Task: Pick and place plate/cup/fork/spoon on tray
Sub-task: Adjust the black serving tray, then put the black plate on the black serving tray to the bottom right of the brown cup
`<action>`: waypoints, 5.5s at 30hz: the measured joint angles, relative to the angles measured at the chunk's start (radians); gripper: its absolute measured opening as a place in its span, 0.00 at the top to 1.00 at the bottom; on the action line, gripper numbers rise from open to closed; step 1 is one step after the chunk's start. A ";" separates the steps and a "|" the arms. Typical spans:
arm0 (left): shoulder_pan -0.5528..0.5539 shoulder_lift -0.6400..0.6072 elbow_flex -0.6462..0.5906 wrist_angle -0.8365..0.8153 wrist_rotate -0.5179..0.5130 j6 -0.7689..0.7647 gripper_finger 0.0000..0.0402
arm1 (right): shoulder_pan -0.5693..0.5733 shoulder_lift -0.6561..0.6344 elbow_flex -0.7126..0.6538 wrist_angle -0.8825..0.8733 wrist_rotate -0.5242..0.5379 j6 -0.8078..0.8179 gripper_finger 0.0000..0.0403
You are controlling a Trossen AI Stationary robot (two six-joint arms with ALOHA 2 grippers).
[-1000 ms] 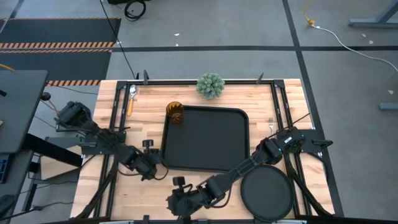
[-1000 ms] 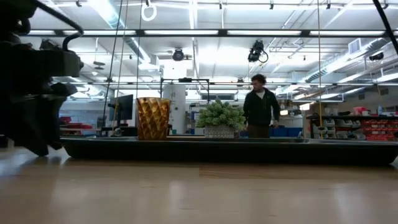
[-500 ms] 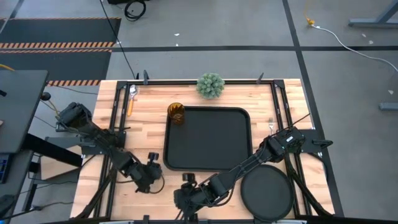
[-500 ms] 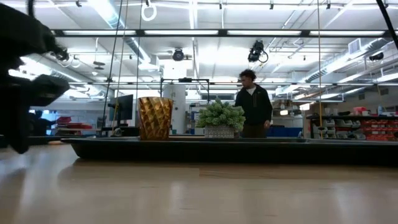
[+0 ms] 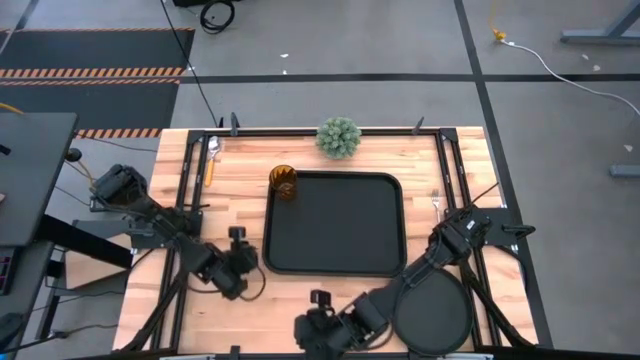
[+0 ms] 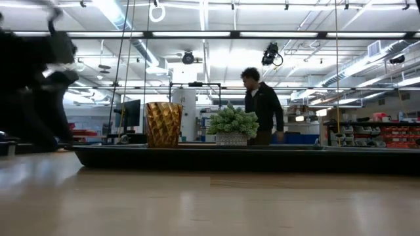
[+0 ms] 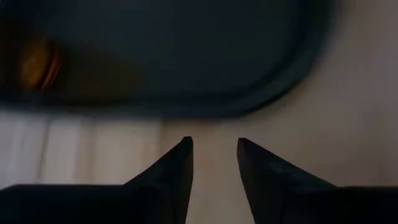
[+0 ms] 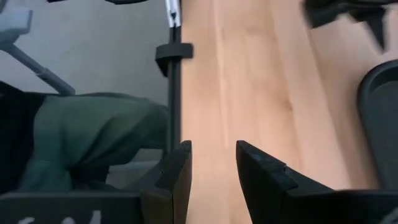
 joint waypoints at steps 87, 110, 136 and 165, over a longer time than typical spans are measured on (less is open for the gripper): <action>0.000 -0.007 0.012 0.174 0.495 -0.264 0.67 | 0.242 0.007 -0.348 -0.505 -0.440 1.169 0.53; -0.068 -0.007 0.197 0.194 0.357 -0.039 0.67 | 0.238 0.008 -0.372 -0.519 -0.343 1.119 0.70; -0.064 -0.007 0.197 0.315 0.355 0.030 0.67 | 0.230 0.012 -0.303 -0.651 -0.289 1.134 0.95; -0.065 -0.007 0.197 0.398 0.355 0.133 0.67 | -0.109 -0.006 -0.108 -0.666 0.362 0.156 0.97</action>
